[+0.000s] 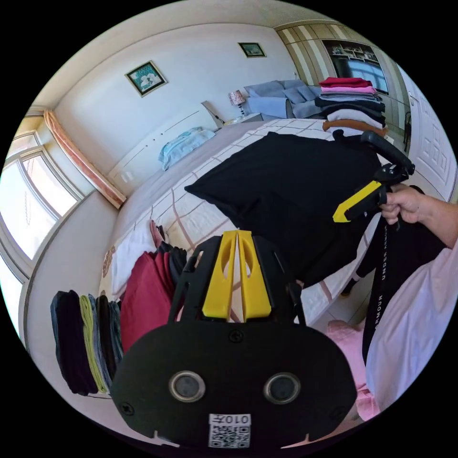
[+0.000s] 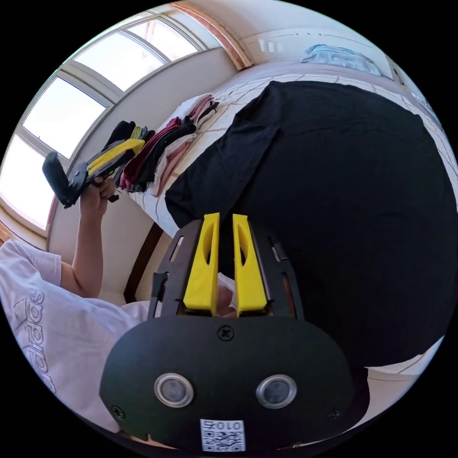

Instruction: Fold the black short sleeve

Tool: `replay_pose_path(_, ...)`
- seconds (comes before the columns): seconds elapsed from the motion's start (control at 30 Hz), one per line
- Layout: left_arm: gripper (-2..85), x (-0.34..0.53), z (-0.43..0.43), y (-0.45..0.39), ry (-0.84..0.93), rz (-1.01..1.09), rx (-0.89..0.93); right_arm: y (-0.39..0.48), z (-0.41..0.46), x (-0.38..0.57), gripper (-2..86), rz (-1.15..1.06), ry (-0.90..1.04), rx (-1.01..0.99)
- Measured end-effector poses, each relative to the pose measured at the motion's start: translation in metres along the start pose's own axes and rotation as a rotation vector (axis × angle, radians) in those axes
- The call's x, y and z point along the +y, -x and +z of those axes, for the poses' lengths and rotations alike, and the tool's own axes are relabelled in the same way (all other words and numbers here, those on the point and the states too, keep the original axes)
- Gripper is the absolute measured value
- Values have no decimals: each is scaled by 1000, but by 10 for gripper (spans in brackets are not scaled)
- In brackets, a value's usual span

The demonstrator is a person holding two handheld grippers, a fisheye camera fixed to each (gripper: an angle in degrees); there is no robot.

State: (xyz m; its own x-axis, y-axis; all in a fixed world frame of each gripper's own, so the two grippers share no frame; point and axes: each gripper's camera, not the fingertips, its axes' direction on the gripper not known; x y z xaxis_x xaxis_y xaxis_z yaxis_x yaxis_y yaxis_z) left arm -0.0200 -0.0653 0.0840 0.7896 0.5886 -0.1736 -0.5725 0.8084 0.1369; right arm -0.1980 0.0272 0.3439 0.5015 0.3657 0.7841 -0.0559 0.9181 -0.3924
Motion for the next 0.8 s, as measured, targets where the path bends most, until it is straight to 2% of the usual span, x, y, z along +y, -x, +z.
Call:
replay_pose_path(0.17, 10, -79, 112, 32, -88, 355, 195, 36, -10, -3, 53, -87, -55, -95)
replay_pose_path(0.27, 11, -116, 181, 52, 29, 467, 397, 55, 12, -9, 65, -135, 1, -93)
replay_pose_path(0.33, 10, -132, 230, 61, 200, 512, 573, 64, 26, -13, 71, -168, 36, -76)
replay_pose_path(0.4, 9, -136, 262, 65, 339, 518, 662, 70, 37, -17, 74, -189, 72, -76)
replay_pose_path(0.43, 8, -137, 275, 70, 375, 506, 652, 71, 42, -18, 75, -194, 92, -78)
replay_pose_path(0.53, 6, -141, 293, 90, 368, 440, 644, 72, 42, -17, 75, -192, 95, -70)
replay_pose_path(0.67, 6, -142, 312, 105, 374, 374, 643, 63, 45, -2, 67, -193, 92, 44)
replay_pose_path(0.8, 5, -147, 329, 118, 360, 267, 634, 44, 28, 11, 59, -160, 68, -65)
